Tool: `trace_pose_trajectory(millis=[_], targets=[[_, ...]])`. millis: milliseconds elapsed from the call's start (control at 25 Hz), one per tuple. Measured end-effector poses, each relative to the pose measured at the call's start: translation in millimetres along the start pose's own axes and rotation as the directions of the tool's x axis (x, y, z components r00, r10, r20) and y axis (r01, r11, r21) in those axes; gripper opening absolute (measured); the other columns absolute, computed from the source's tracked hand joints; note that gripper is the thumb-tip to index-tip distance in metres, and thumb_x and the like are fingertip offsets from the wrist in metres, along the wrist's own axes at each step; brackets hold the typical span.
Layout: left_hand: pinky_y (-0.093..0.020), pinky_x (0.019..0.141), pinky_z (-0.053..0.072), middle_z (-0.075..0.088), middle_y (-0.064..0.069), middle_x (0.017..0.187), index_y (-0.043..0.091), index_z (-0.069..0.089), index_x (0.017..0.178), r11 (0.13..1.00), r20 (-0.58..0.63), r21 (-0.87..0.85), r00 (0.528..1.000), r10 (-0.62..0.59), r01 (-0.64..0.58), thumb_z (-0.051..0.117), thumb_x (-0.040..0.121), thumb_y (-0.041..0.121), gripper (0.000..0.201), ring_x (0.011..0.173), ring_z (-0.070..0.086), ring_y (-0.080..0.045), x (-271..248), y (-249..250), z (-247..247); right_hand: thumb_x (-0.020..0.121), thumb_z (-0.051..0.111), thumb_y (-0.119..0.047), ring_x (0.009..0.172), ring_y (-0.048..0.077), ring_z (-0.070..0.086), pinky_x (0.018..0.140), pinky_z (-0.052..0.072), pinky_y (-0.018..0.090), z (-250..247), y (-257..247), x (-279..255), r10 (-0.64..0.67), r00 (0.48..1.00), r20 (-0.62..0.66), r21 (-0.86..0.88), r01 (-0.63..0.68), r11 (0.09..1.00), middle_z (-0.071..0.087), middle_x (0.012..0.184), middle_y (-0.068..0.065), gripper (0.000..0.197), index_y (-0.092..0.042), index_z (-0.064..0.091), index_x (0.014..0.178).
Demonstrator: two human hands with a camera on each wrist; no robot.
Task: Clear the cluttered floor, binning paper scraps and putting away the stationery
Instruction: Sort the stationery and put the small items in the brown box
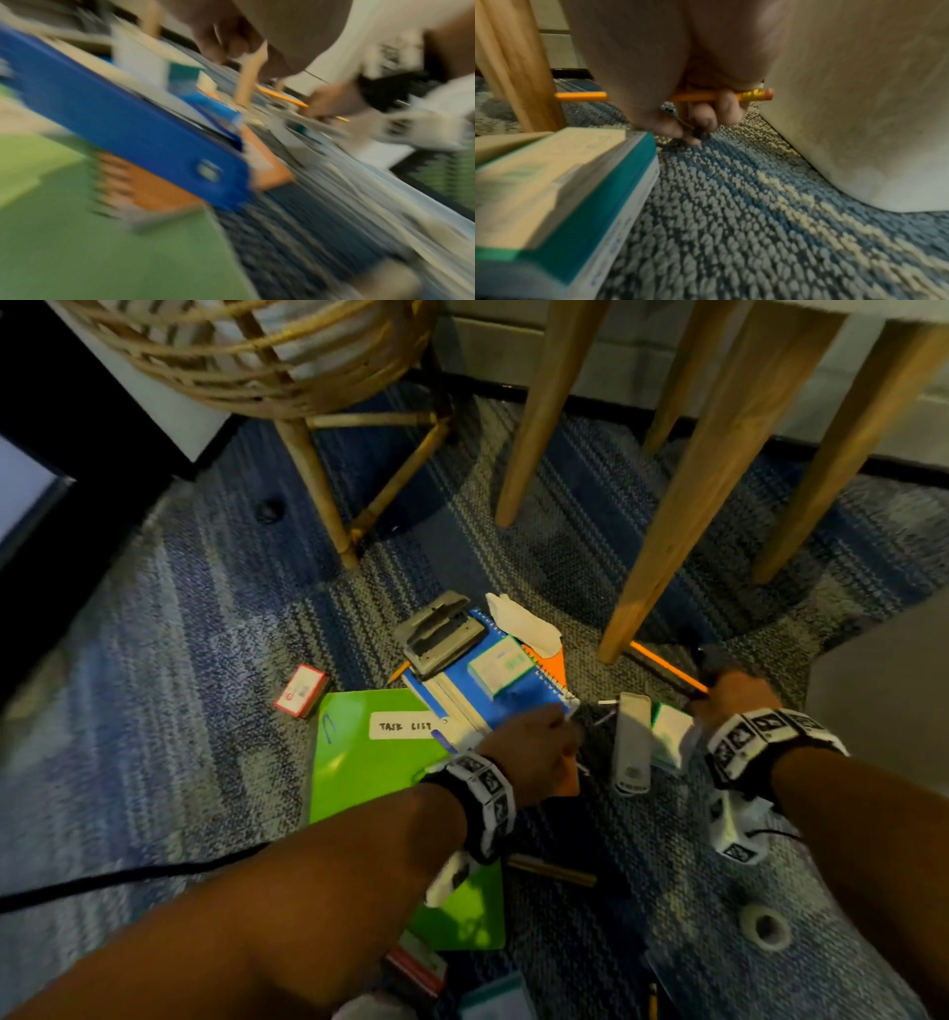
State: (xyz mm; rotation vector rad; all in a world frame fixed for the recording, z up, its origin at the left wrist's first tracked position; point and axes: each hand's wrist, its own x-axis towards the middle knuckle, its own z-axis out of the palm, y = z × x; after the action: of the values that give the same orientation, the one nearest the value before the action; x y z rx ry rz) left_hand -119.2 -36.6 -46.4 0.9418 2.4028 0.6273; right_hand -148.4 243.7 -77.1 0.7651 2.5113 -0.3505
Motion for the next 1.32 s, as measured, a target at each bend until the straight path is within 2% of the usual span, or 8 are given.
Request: trace_pose_trajectory(millis=[120,240,320,440,800,1000,1120,1320], targets=[[-0.040,0.067,0.038,0.054,-0.016,0.093,0.007,0.054,0.088,0.963,-0.322,-0.100,0.907,-0.270,0.251,0.047,0.076,0.005,0.014,0.085,0.053,-0.036,-14,-33,-41,0.087,0.056,-0.026,0.066,0.031,0.056,0.055,0.046,0.033,-13,-4,-26,-0.026,0.999,0.023,-0.053,0.027,0.998,0.057,0.079,0.012,0.024,-0.016,0.048,0.108],[-0.042,0.069,0.039,0.052,-0.015,0.098,0.011,0.046,0.093,0.722,-0.504,-0.375,0.526,-0.686,0.582,0.051,0.081,0.001,0.016,0.091,0.053,-0.037,-25,-91,-64,0.094,0.045,-0.031,0.064,0.029,0.054,0.056,0.044,0.034,-19,-23,-65,-0.282,0.959,0.001,-0.108,0.281,0.954,0.054,0.073,0.009,0.015,-0.017,0.046,0.101],[-0.048,0.088,0.041,0.046,-0.019,0.122,0.006,0.044,0.118,0.529,-0.331,-0.289,0.435,-0.837,0.798,0.059,0.086,0.009,0.036,0.111,0.048,-0.041,-33,-126,-68,0.093,0.044,-0.040,0.070,0.030,0.057,0.061,0.047,0.036,-17,-48,-96,-0.436,0.900,0.034,-0.082,0.437,0.896,0.055,0.073,0.005,0.020,-0.022,0.050,0.089],[-0.049,0.099,0.042,0.043,-0.020,0.131,0.008,0.046,0.129,0.526,-0.145,-0.036,0.516,-0.844,0.850,0.055,0.093,0.016,0.039,0.117,0.046,-0.043,-35,-149,-60,0.095,0.045,-0.041,0.073,0.030,0.057,0.059,0.037,0.033,-3,-86,-129,-0.530,0.848,0.009,0.015,0.530,0.848,0.052,0.072,0.002,0.030,-0.022,0.047,0.073],[-0.047,0.081,0.055,0.064,-0.022,0.106,0.002,0.058,0.100,0.621,-0.046,0.356,0.676,-0.735,0.699,0.060,0.085,0.005,0.016,0.096,0.063,-0.039,-44,-103,-128,0.102,0.037,-0.031,0.069,0.027,0.054,0.064,0.044,0.040,28,-95,-156,-0.488,0.854,0.182,0.160,0.464,0.871,0.052,0.075,0.004,0.021,-0.014,0.049,0.098],[-0.036,0.078,0.050,0.064,-0.007,0.109,0.017,0.059,0.107,0.565,0.111,0.773,0.815,-0.569,0.289,0.050,0.094,0.020,0.016,0.102,0.062,-0.030,-37,-44,-190,0.098,0.045,-0.020,0.092,0.033,0.061,0.068,0.037,0.033,-7,-85,-163,-0.554,0.817,0.161,0.207,0.521,0.828,0.064,0.097,0.015,0.022,-0.015,0.059,0.114],[-0.036,0.074,0.050,0.061,-0.004,0.085,0.016,0.049,0.076,0.694,0.223,0.695,0.860,-0.458,0.190,0.049,0.095,0.029,0.024,0.080,0.060,-0.029,-31,-3,-189,0.089,0.061,-0.035,0.091,0.025,0.061,0.069,0.037,0.027,-35,-87,-170,-0.562,0.823,0.081,0.325,0.511,0.796,0.062,0.092,0.004,0.036,-0.021,0.060,0.122],[-0.035,0.075,0.046,0.062,-0.006,0.094,0.017,0.062,0.097,0.930,0.340,0.367,0.928,-0.149,0.015,0.050,0.096,0.036,0.023,0.089,0.059,-0.029,1,64,-144,0.079,0.073,-0.043,0.085,0.020,0.059,0.076,0.049,0.035,-54,-69,-188,-0.541,0.839,0.056,0.394,0.479,0.784,0.060,0.089,-0.005,0.020,-0.047,0.058,0.092]])
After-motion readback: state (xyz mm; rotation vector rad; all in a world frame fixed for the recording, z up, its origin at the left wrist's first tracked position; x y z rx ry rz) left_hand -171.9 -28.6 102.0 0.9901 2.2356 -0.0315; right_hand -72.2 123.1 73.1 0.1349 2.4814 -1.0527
